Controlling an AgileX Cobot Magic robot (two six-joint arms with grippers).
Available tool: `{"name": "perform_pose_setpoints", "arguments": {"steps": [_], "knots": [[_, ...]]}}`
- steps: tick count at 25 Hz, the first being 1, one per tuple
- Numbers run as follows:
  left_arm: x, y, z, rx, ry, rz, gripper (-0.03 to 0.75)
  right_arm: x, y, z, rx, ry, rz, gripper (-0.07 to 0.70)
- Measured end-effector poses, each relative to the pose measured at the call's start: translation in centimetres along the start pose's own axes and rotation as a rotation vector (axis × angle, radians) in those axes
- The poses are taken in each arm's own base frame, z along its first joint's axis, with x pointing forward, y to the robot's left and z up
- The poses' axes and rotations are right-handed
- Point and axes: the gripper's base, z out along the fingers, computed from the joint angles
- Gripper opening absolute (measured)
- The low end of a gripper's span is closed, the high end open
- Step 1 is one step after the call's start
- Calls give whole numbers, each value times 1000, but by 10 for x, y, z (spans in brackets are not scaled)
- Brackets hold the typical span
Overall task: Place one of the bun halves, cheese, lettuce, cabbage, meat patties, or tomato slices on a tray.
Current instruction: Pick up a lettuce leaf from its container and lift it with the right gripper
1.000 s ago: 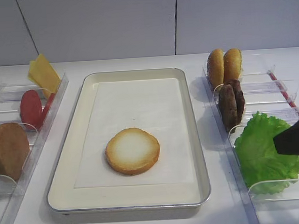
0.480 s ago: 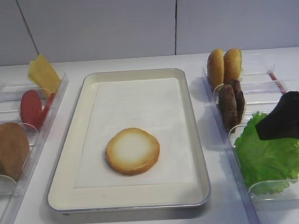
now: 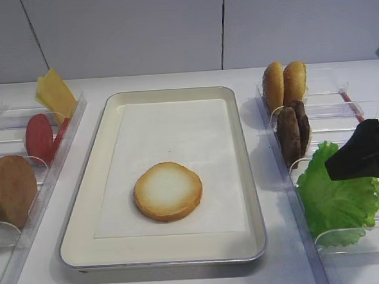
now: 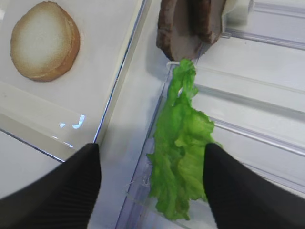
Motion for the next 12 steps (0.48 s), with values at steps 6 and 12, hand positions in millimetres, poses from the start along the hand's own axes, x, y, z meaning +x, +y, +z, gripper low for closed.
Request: {"name": "perform_pose_setpoints", "arguments": {"steps": [6, 12], "knots": [[0, 0, 0, 0, 0, 0, 487, 3, 2, 0, -22, 29, 0, 468], [0, 0, 0, 0, 0, 0, 487, 4, 3, 0, -30, 39, -1, 456]]}}
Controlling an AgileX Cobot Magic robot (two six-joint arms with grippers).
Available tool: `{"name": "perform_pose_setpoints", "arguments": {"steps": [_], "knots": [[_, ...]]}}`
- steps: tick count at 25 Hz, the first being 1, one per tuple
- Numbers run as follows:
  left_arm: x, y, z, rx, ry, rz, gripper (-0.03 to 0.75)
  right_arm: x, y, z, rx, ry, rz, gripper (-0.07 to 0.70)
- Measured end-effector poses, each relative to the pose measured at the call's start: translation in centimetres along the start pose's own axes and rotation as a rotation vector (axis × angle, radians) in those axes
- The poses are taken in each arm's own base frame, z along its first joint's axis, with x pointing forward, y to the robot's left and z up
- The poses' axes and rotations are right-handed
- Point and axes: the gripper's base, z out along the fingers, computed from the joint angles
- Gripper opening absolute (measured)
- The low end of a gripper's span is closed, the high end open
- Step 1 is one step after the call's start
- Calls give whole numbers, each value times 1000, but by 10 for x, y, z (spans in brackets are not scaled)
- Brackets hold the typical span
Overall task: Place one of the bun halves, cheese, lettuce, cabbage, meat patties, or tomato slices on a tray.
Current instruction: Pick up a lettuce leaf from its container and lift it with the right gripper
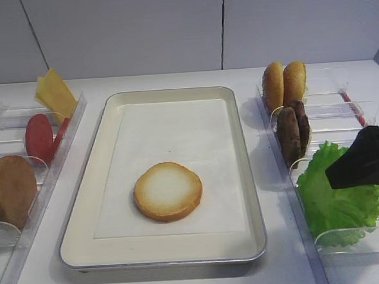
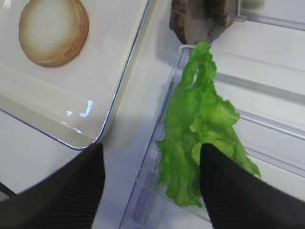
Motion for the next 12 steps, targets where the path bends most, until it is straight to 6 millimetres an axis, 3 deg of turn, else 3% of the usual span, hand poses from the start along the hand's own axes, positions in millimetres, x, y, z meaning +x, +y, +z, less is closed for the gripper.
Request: {"name": "perform_pose_setpoints", "arguments": {"steps": [4, 9, 12], "knots": [[0, 0, 0, 0, 0, 0, 487, -1, -1, 0, 7, -9, 12, 433], [0, 0, 0, 0, 0, 0, 487, -1, -1, 0, 12, -10, 24, 304], [0, 0, 0, 0, 0, 0, 487, 0, -5, 4, 32, 24, 38, 279]]}}
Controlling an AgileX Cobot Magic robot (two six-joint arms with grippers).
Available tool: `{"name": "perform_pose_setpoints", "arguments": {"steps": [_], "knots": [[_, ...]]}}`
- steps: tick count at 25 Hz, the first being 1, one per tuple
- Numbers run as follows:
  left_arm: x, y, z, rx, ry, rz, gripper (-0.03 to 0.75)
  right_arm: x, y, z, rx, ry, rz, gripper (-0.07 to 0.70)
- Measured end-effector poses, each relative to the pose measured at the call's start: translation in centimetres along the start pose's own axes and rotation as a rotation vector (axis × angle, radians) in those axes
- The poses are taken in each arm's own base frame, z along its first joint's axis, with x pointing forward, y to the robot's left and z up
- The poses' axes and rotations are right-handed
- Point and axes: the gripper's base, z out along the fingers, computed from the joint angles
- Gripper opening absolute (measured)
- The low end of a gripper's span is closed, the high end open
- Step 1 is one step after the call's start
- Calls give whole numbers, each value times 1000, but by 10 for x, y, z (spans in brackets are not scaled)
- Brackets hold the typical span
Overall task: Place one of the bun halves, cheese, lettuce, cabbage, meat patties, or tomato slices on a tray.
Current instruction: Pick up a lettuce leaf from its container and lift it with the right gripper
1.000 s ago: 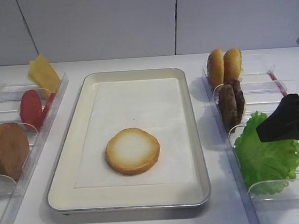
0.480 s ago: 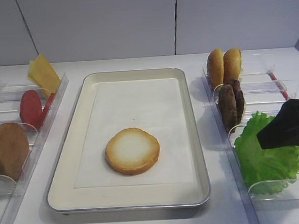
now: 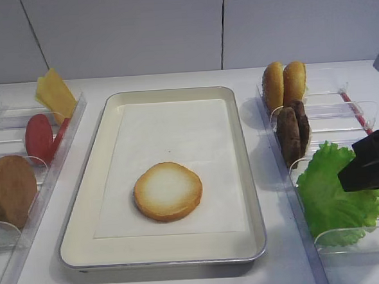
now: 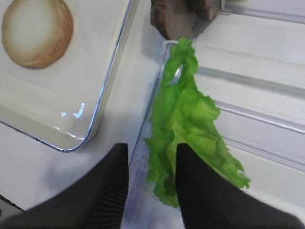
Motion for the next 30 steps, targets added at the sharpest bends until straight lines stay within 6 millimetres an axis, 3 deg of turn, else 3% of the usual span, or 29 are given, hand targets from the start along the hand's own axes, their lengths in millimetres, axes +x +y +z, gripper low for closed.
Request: {"name": "perform_pose_setpoints", "arguments": {"steps": [7, 12, 14, 30], "knots": [[0, 0, 0, 0, 0, 0, 487, 0, -3, 4, 13, 18, 18, 250], [0, 0, 0, 0, 0, 0, 487, 0, -4, 4, 16, 21, 15, 90], [0, 0, 0, 0, 0, 0, 487, 0, -4, 4, 21, 19, 13, 62], [0, 0, 0, 0, 0, 0, 487, 11, 25, -32, -45, -120, -44, 50]]}}
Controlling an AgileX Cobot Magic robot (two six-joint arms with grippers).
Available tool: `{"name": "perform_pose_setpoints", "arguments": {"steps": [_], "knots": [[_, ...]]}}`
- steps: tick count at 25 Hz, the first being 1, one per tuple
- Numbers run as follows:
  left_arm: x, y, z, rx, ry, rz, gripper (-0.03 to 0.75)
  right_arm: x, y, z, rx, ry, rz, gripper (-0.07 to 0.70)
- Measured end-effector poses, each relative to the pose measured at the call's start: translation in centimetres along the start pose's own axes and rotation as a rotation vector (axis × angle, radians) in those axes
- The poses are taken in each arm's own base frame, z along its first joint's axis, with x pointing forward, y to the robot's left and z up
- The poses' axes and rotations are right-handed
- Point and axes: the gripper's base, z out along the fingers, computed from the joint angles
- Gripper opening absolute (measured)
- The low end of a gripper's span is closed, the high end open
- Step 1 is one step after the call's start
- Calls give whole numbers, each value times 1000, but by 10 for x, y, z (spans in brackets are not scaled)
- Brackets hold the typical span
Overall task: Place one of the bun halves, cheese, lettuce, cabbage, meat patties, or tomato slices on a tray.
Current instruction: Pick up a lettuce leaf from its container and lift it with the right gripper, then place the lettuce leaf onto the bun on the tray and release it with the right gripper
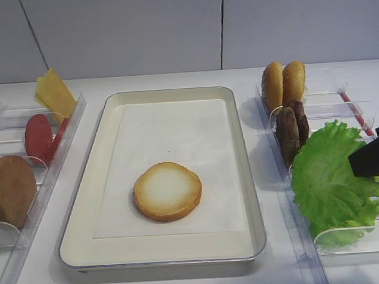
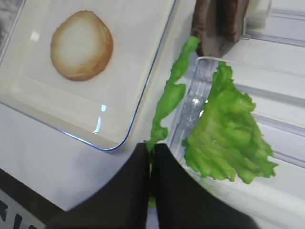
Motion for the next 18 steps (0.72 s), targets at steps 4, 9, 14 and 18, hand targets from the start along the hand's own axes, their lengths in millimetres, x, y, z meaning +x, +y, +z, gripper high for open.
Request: {"name": "perform_pose_setpoints", "arguments": {"steps": [4, 9, 14, 18], "knots": [[0, 0, 0, 0, 0, 0, 487, -4, 6, -6, -29, -4, -4, 50], [0, 0, 0, 0, 0, 0, 487, -17, 17, -15, -47, -40, -10, 50], [0, 0, 0, 0, 0, 0, 487, -20, 37, -4, -102, -18, -68, 49], [0, 0, 0, 0, 0, 0, 487, -27, 52, 26, -126, 69, -107, 49]]}}
